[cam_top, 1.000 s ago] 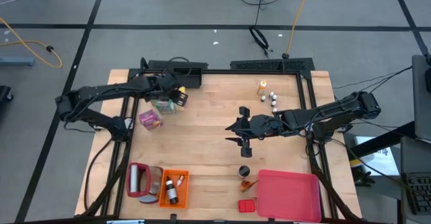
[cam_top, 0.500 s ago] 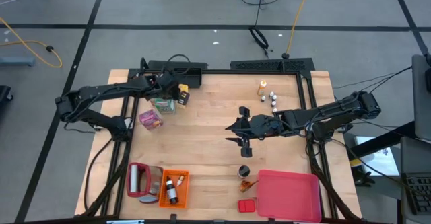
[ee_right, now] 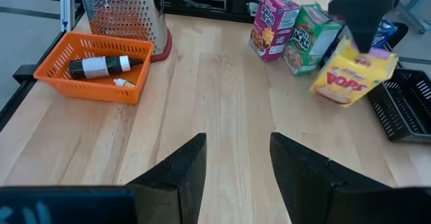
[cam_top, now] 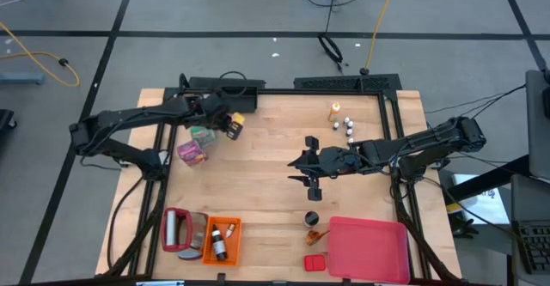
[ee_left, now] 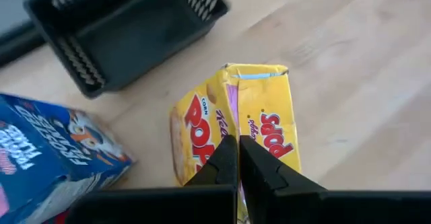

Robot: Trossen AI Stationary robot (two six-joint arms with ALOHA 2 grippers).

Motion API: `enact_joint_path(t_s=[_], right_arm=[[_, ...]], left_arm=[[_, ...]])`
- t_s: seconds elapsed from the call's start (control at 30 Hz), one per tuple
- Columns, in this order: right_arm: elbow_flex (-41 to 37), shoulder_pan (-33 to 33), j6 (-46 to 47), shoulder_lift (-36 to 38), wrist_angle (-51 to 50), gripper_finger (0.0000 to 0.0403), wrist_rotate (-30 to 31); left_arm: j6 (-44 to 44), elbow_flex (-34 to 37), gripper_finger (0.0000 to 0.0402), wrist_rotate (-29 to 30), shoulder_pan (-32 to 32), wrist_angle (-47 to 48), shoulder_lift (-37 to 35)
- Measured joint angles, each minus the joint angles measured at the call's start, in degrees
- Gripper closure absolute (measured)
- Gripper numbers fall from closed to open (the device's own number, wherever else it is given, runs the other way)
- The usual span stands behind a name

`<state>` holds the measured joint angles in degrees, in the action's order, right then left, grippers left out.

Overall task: Pick & Place Kitchen Items
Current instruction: Put the yellow cereal box into the red bin

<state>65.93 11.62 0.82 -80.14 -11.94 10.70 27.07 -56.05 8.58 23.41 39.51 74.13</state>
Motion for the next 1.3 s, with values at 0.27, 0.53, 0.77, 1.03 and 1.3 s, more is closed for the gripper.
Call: enact_joint_path(t_s=[0.27,0.53,0.77,1.03,1.3], right_arm=[[-0.04,0.0,-2.09,0.0,0.09,0.0248,0.21],[-0.09,0.0,-4.18,0.0,0.21,0.0248,2.83],[-2.67,-0.02,-5.01,0.0,4.86,0.0248,7.47],[-8.95,-0.02,-8.86,0.0,19.57,0.0248,7.48],[-12.66,-0.02,-12.61,0.0,30.71,0.0248,7.56]], left_arm=[[-1.89,-4.07,0.0401,-1.47,-6.24,0.35,-2.32],[-3.88,-6.45,0.0402,-6.39,-13.7,-2.94,-2.9],[-5.73,-6.43,0.0402,-9.78,-20.12,-9.67,-3.0],[-7.29,-6.43,0.0402,-10.27,-24.96,-16.17,-3.02],[-7.91,-6.43,0.0402,-10.07,-28.15,-20.09,-3.02]])
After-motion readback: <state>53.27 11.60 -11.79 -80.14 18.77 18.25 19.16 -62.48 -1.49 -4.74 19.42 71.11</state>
